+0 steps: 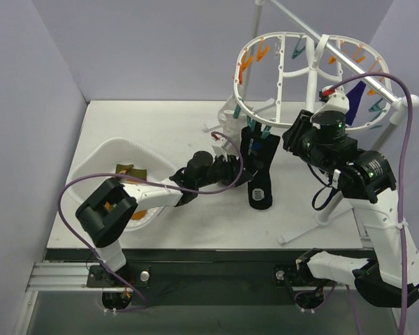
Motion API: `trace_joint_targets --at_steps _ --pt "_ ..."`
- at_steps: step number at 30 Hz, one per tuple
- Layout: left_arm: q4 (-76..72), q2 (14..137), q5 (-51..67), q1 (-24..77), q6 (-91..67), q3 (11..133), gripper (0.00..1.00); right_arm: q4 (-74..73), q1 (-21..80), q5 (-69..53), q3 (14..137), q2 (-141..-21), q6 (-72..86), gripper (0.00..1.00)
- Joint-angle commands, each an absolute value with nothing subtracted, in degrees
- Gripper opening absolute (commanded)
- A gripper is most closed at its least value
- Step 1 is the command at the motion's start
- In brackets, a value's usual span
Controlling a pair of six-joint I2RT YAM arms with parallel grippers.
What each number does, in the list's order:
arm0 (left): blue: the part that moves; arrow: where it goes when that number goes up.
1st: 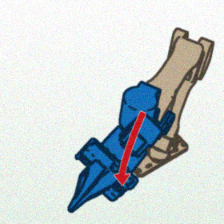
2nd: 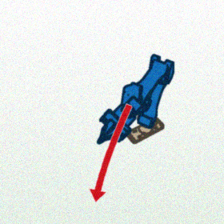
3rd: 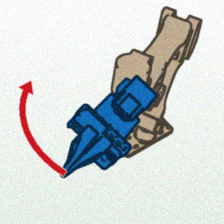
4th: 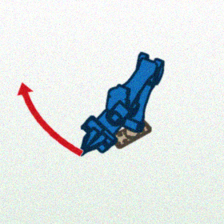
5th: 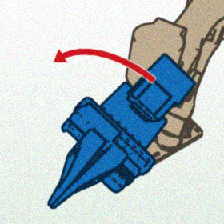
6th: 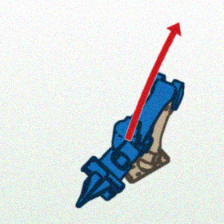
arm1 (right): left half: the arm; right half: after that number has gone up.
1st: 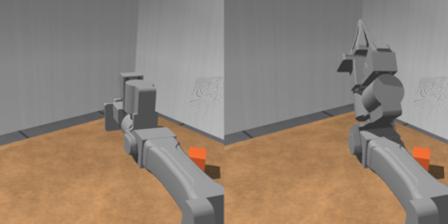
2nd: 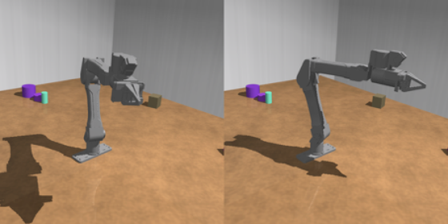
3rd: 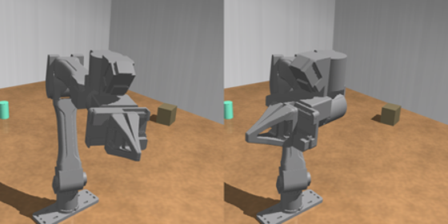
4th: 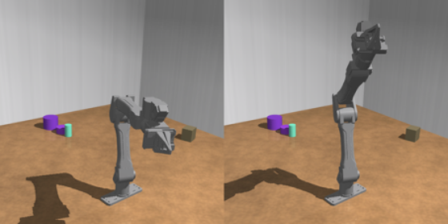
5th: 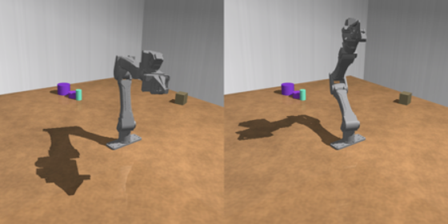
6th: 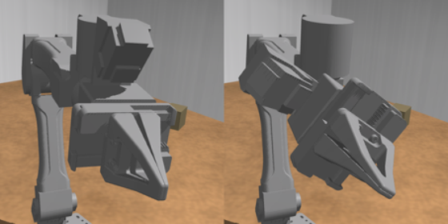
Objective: Remove the socks clipped to the hanger
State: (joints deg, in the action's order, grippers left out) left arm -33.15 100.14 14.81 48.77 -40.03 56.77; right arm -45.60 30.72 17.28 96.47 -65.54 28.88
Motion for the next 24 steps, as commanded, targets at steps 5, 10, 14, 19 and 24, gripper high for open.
trace_joint_targets --at_steps 5,10,14,19,24 --pt "-35.5 98.0 12.4 51.0 -35.8 59.2 0.01 -47.5 30.3 16.8 95.4 -65.1 28.6 0.14" --pt "-31.5 93.3 6.9 55.2 -31.4 57.4 0.00 -48.6 30.3 16.2 95.8 -65.5 28.3 0.28" --pt "-31.6 87.9 4.3 60.1 -30.8 53.7 0.00 -50.4 30.3 15.4 96.3 -66.5 28.1 0.40" --pt "-30.1 82.7 1.0 64.6 -30.2 50.1 0.00 -51.4 30.3 13.0 96.3 -66.5 28.4 0.54" --pt "-29.7 79.5 -1.5 68.3 -30.1 49.1 0.00 -51.6 30.8 11.1 96.4 -64.9 29.5 0.62"
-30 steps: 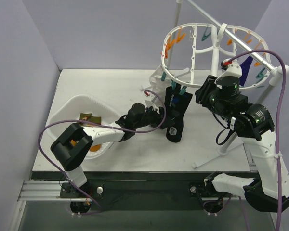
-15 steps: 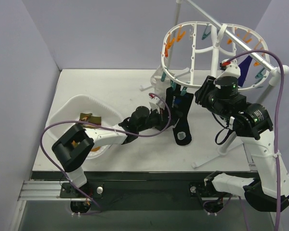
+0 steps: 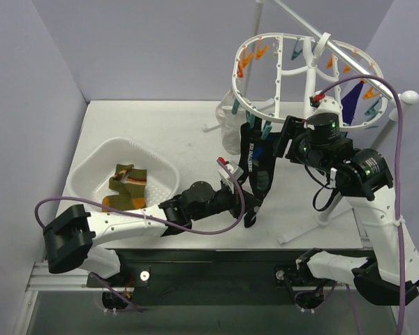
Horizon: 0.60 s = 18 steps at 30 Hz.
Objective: Remove the socks clipped to the hanger
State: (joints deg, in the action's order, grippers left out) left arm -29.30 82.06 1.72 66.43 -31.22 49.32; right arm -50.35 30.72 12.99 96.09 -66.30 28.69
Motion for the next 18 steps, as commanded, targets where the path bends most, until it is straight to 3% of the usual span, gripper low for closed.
trace_joint_targets --at_steps 1,5,18 --pt "-29.8 79.2 -1.5 69.2 -30.1 49.0 0.00 -51.6 30.9 10.8 96.2 -64.5 29.7 0.63" --pt "-30.3 78.3 -0.8 71.5 -30.4 49.2 0.00 -51.6 31.2 7.0 94.9 -61.9 29.7 0.75" --pt "-33.1 76.0 3.4 74.5 -34.9 48.4 0.00 -51.3 32.3 -4.9 83.8 -53.3 27.1 0.76"
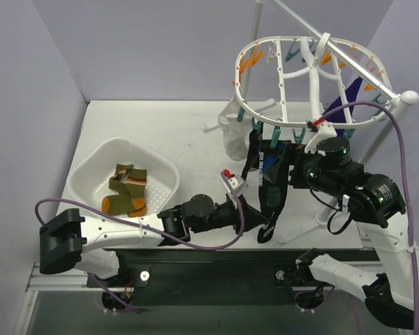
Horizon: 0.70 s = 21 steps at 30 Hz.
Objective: Remove the socks clipped to the hanger
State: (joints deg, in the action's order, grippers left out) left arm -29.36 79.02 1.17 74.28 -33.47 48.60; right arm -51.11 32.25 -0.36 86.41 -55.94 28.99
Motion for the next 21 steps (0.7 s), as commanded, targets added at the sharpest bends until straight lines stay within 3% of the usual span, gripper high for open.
trace_joint_targets --at_steps 1,8,19,21 --pt "-33.0 75.7 3.9 74.5 -34.5 48.5 0.00 -51.1 32.3 -6.6 83.0 -52.6 26.9 0.76" --pt "-33.4 75.5 8.2 74.5 -34.8 49.7 0.00 -48.0 31.6 -9.2 78.2 -49.2 27.1 0.71" --pt "-34.9 76.0 12.2 75.8 -35.3 51.7 0.00 -46.1 30.8 -9.9 74.4 -48.2 27.9 0.70" --pt "-35.1 75.9 12.4 75.9 -35.3 51.8 0.00 -46.1 30.8 -9.7 74.3 -47.8 28.0 0.66"
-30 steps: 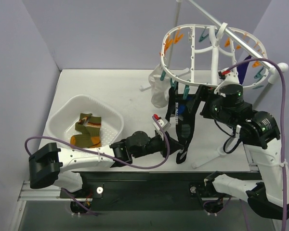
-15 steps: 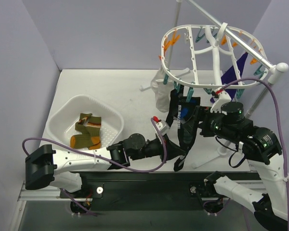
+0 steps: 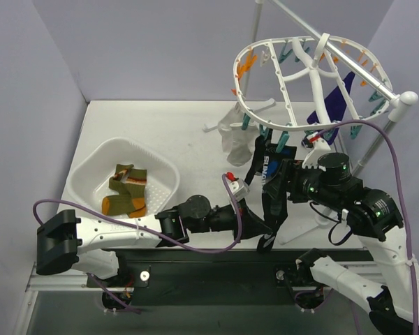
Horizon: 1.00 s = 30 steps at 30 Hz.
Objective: Remove the socks clipped to the hanger
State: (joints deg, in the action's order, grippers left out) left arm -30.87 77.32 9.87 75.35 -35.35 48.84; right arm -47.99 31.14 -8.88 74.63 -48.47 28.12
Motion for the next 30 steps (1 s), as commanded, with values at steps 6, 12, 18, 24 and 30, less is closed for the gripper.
trace_joint_targets --at_steps 6,12,18,24,30 --pt "-34.1 76.5 12.6 75.9 -35.1 52.7 0.00 -45.8 30.6 -9.0 74.4 -47.3 28.8 0.54" --pt "-33.7 77.6 13.6 76.3 -34.8 54.6 0.00 -44.6 30.6 -9.9 74.1 -47.7 29.5 0.49" --pt "-32.3 77.9 13.4 76.4 -34.2 55.8 0.00 -44.5 30.6 -12.5 74.1 -48.0 29.0 0.80" --pt "-32.2 78.5 14.0 76.8 -34.2 57.0 0.00 -44.6 30.6 -11.3 72.4 -48.3 29.0 0.75" --pt "-31.5 78.7 14.2 77.3 -34.0 58.0 0.00 -44.6 30.6 -8.2 71.9 -47.4 29.4 0.54"
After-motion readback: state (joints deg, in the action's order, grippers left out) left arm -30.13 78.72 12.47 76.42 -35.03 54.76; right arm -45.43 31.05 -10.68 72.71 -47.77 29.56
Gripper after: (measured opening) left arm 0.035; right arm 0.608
